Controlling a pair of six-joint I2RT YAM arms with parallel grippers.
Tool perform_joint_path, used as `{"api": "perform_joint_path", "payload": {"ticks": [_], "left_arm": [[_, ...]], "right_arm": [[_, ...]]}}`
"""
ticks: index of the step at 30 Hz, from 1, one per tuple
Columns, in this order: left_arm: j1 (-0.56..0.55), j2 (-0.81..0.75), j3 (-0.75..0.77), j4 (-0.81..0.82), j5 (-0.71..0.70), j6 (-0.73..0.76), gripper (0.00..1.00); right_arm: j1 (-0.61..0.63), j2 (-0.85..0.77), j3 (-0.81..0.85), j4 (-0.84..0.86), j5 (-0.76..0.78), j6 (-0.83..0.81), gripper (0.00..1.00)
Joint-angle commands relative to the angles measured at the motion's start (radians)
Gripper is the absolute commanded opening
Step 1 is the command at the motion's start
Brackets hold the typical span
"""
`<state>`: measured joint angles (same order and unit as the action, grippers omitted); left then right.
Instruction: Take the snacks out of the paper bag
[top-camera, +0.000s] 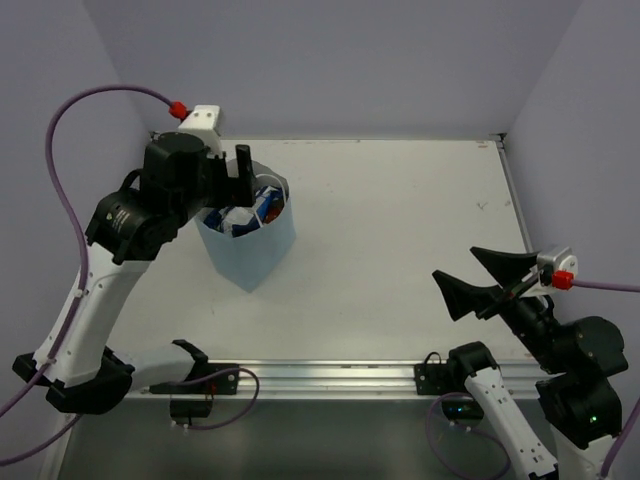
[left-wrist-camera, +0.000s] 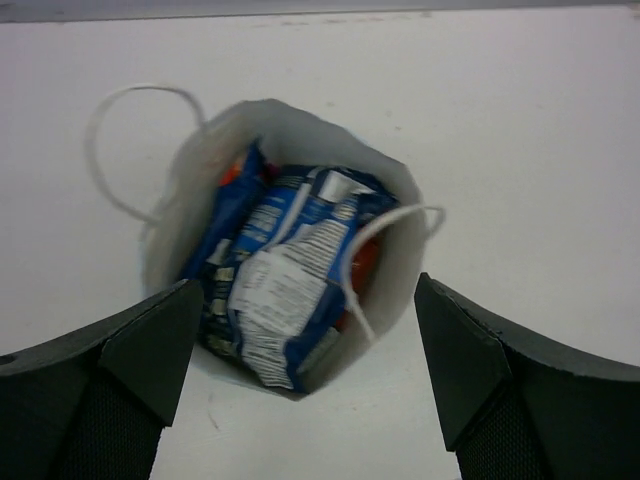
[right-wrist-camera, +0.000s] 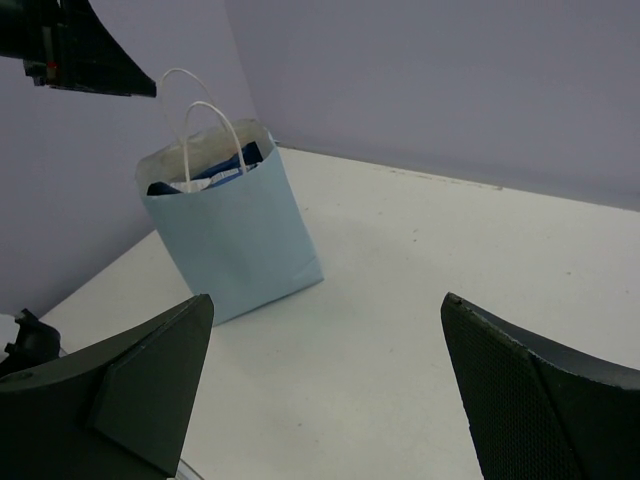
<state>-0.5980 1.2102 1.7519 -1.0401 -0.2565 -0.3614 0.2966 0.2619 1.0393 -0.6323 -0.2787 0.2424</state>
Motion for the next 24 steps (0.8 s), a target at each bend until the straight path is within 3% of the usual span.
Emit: {"api": "perform_joint_path", "payload": {"ticks": [1, 4, 10, 11, 15, 16, 21, 24], "left_arm": [[0.183, -0.043, -0.011, -0.006, -0.13, 0.042, 0.95], [0.347, -0.067, -0.144, 0.11, -0.084, 0.102, 0.94], [0.592, -0.069, -0.403, 0.365, 0.224, 0.173, 0.84], [0.595, -0.063, -0.413, 0.376, 0.287, 0.171, 0.82], [0.598, -0.035, -0.457, 0.443, 0.304, 0.19, 0.72], [0.598, -0.032, -0.477, 0.459, 0.304, 0.194, 0.65], [0.598, -0.023, -0.534, 0.567, 0.418, 0.202, 0.58], [0.598, -0.018, -0.572, 0.62, 0.447, 0.213, 0.43]], "right_arm": [[0.004, 0.03, 0.021, 0.009, -0.016, -0.003, 0.99], [0.004, 0.03, 0.008, 0.023, -0.046, 0.0, 0.99], [0.004, 0.016, -0.028, 0.049, -0.108, 0.02, 0.99], [0.004, 0.016, -0.033, 0.052, -0.117, 0.026, 0.99], [0.004, 0.01, -0.061, 0.063, -0.149, 0.04, 0.99], [0.004, 0.007, -0.068, 0.069, -0.155, 0.043, 0.99], [0.004, 0.013, -0.081, 0.08, -0.171, 0.049, 0.99], [0.004, 0.017, -0.078, 0.08, -0.171, 0.04, 0.99]]}}
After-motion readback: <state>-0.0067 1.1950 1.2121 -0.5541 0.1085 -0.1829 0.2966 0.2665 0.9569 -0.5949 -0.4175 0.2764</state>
